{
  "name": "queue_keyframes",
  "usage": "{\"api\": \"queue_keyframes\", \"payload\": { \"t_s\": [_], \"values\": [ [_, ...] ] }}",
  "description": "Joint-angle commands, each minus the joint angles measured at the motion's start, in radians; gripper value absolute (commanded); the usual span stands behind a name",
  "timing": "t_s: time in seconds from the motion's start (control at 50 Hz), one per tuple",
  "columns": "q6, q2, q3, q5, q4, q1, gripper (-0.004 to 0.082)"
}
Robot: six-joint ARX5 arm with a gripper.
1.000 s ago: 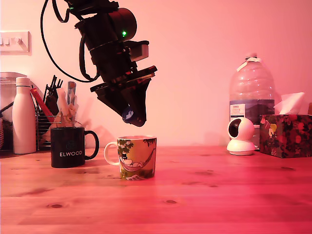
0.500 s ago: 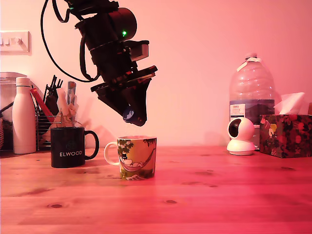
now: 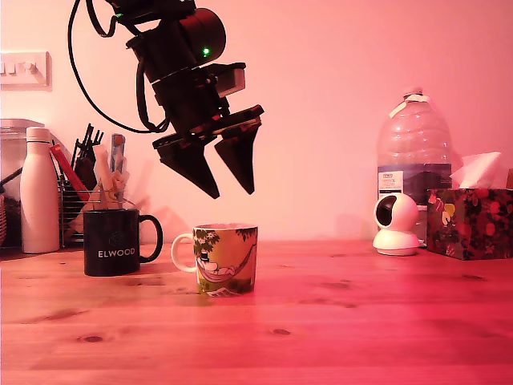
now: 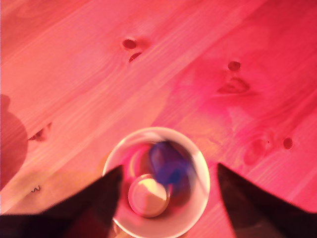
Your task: Pick up the coffee capsules from the table one by one and drop them inside the nearest coffee cup
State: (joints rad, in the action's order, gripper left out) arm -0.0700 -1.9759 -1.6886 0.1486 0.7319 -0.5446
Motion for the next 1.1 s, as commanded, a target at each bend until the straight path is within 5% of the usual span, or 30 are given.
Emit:
{"api": "queue_keyframes", "payload": {
  "t_s": [0.0,0.16,0.34,0.7,1.08],
  "values": [
    [0.002,-0.024,-0.01,0.0,-0.007,0.002,0.0737],
    [0.001,-0.004,-0.01,0.001,-0.006,0.001,0.0543],
    [-0.002,0.035,-0.01,0.001,-0.007,0.0,-0.0026],
    [-0.017,0.124,0.058,0.009,-0.119,-0.006,-0.0014],
    [-0.005,0.38,0.451,0.035,-0.354,0.038,-0.0014]
  ]
}}
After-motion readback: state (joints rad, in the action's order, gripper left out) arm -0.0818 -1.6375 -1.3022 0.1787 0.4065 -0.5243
